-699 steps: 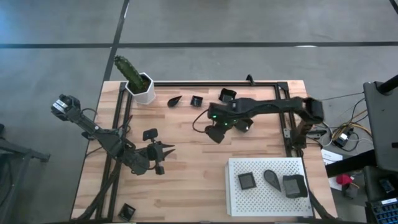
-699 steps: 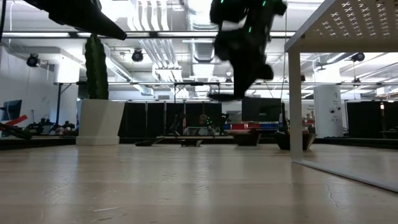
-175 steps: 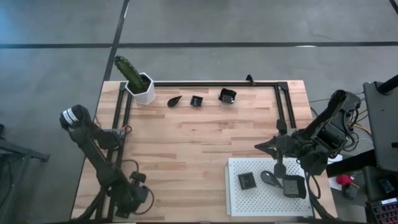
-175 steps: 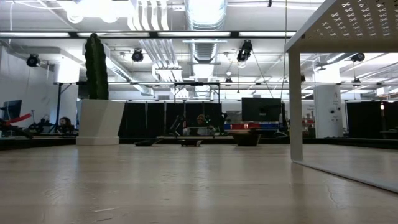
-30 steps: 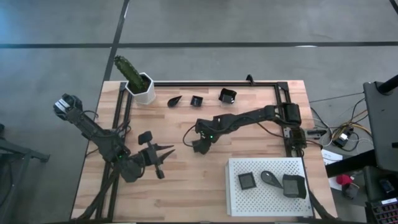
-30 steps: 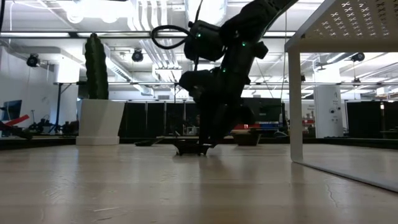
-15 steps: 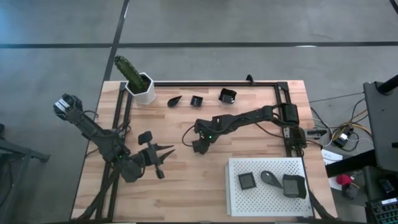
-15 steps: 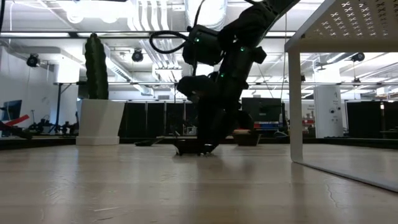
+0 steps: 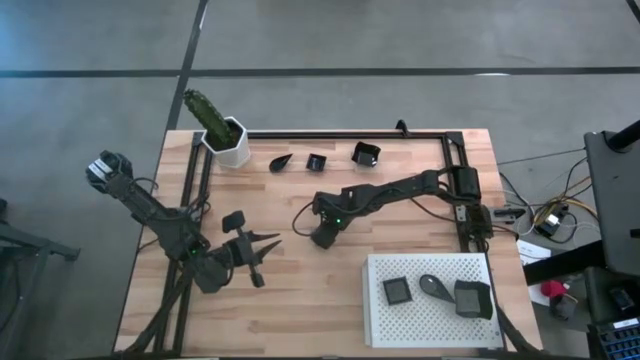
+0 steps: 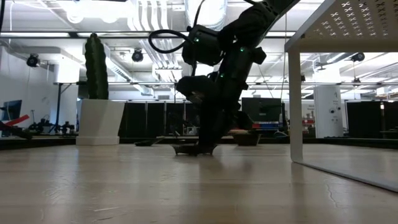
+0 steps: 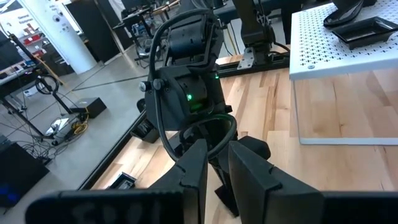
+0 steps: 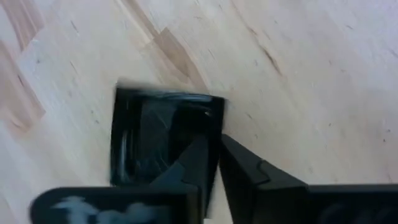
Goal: Pick & Place Mini shaped plates
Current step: Stack the square plate on top of the other square plates on the shelf
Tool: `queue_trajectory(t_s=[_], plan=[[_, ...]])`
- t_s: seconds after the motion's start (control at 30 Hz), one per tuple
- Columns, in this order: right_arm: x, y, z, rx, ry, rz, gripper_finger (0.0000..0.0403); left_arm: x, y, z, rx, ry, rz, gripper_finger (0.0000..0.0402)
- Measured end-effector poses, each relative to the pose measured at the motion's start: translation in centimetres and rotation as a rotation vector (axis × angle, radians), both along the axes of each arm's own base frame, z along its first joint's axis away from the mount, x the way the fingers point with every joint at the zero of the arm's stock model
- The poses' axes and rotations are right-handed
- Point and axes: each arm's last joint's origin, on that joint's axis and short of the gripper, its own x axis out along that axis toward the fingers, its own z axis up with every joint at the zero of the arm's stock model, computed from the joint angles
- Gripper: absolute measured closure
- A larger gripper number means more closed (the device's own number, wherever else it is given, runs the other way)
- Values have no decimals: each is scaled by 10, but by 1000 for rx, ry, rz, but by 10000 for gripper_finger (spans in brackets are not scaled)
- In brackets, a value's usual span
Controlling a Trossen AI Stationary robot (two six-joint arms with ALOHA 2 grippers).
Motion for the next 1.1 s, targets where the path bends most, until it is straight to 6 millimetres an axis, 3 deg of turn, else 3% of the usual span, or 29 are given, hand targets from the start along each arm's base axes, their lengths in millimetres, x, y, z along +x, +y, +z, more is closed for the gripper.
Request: queue_trajectory(t_s=[0.23,0.37,0.6,0.83,1.1], plan=[[-1,1,4,-27,-8,64,393,0,0,0,0,0,0,339],[-4,1,21,-44,-36,100,394,0,0,0,0,0,0,339],[-30,9,86,-63,-119,140,394,0,0,0,-1,0,0,339],[-77,30,160,-63,-232,202,394,0,0,0,0,0,1,339],[-134,47,205,-97,-267,339,394,1,1,-1,0,0,5,339]])
